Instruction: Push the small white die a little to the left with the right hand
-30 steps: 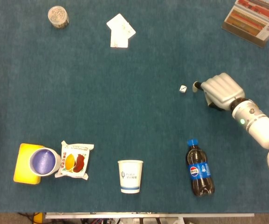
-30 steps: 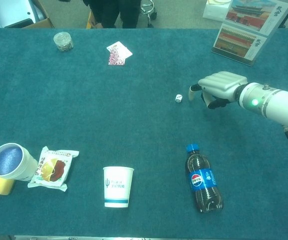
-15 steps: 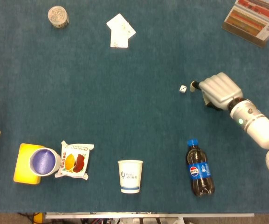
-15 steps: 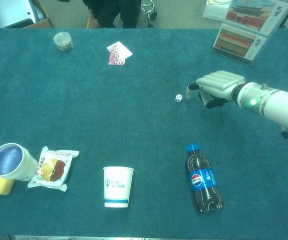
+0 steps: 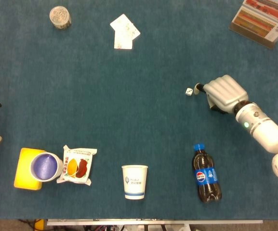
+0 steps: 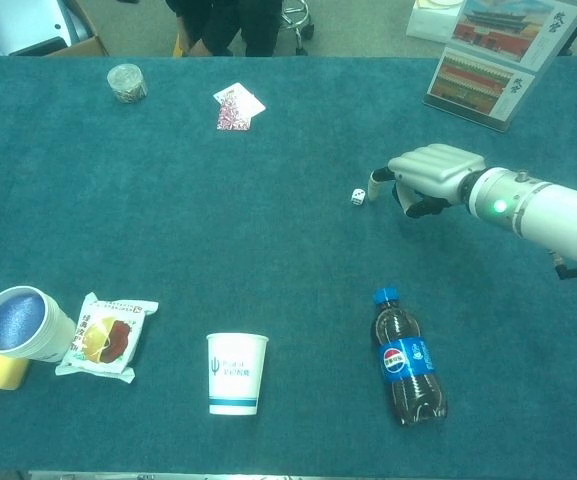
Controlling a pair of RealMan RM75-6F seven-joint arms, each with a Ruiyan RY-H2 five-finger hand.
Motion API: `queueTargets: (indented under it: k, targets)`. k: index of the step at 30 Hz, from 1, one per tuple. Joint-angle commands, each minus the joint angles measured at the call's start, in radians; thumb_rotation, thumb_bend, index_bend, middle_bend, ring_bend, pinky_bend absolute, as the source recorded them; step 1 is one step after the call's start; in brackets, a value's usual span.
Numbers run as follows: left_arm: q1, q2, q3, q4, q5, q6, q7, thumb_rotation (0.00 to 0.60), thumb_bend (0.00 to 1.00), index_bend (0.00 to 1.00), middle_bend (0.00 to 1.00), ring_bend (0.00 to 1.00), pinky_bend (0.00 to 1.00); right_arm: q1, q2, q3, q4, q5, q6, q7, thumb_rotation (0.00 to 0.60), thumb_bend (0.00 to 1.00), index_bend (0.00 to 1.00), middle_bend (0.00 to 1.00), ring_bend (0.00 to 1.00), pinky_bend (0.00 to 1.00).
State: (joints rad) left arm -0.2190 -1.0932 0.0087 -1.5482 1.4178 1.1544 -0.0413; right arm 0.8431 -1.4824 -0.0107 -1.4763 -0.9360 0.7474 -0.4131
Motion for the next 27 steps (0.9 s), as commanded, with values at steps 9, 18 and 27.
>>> queueTargets:
  k: [9, 18, 27]
  targets:
    - [0.003, -0.002, 0.007, 0.002, -0.009, 0.001, -0.001, 0.600, 0.15, 0.27, 0.13, 0.04, 0.26, -0.009, -0.023, 0.014, 0.035, -0.032, -0.010, 0.038, 0.600, 1.00, 0.31, 1.00, 1.00, 1.00]
    - [0.008, -0.004, 0.013, 0.007, -0.014, 0.004, -0.009, 0.600, 0.15, 0.27, 0.13, 0.04, 0.26, -0.009, -0.046, 0.030, 0.059, -0.063, -0.017, 0.068, 0.600, 1.00, 0.31, 1.00, 1.00, 1.00]
    - [0.011, -0.008, 0.017, 0.014, -0.019, 0.004, -0.015, 0.600, 0.15, 0.27, 0.13, 0.04, 0.26, -0.010, -0.061, 0.047, 0.069, -0.099, -0.017, 0.096, 0.600, 1.00, 0.31, 1.00, 1.00, 1.00]
